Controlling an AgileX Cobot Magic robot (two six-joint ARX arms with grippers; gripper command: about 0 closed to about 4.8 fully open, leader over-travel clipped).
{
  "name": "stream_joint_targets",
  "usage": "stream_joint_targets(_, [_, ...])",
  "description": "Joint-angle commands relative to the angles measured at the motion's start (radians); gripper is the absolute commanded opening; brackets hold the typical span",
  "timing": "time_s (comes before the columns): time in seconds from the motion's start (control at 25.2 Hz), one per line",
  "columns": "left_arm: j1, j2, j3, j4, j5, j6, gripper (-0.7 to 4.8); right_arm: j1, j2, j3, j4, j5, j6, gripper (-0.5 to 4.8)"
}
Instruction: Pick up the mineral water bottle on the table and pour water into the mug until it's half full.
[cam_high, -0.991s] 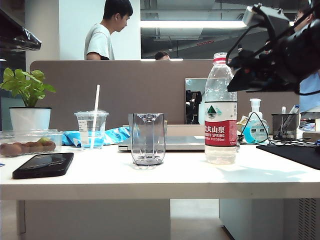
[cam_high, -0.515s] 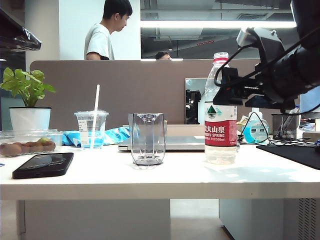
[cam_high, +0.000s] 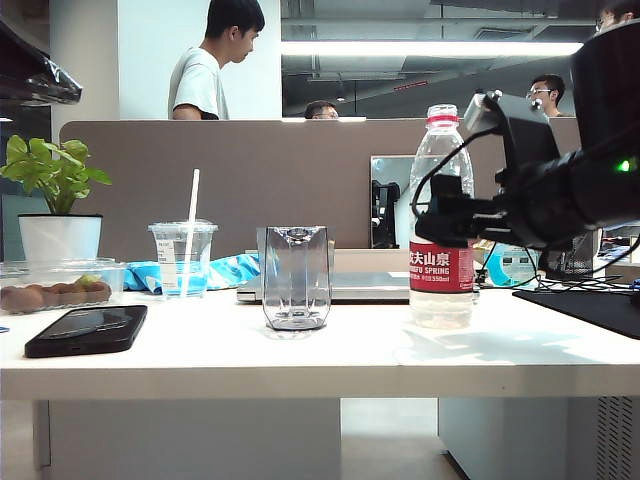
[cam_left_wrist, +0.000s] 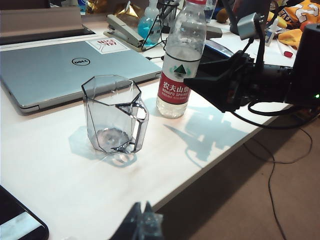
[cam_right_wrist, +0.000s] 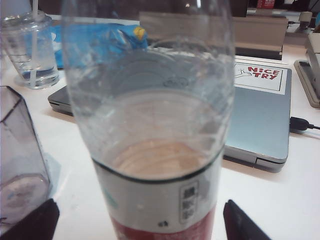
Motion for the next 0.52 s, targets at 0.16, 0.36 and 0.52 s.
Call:
stream_joint_targets(0.16, [0.0, -0.001, 0.003, 0.012, 0.006, -0.002, -0.04, 0.0, 0.109, 0.017, 0.173, 0.003, 0.004, 4.79])
stream_joint_targets(0.36, [0.0, -0.001, 0.003, 0.012, 0.006, -0.002, -0.04, 0.0, 0.19, 0.077, 0.217, 0.007, 0.005, 4.79])
stream_joint_targets(0.52, [0.0, -0.001, 0.003, 0.011, 0.006, -0.002, -0.04, 0.0, 0.22, 0.117, 0.218, 0.01, 0.008, 4.79])
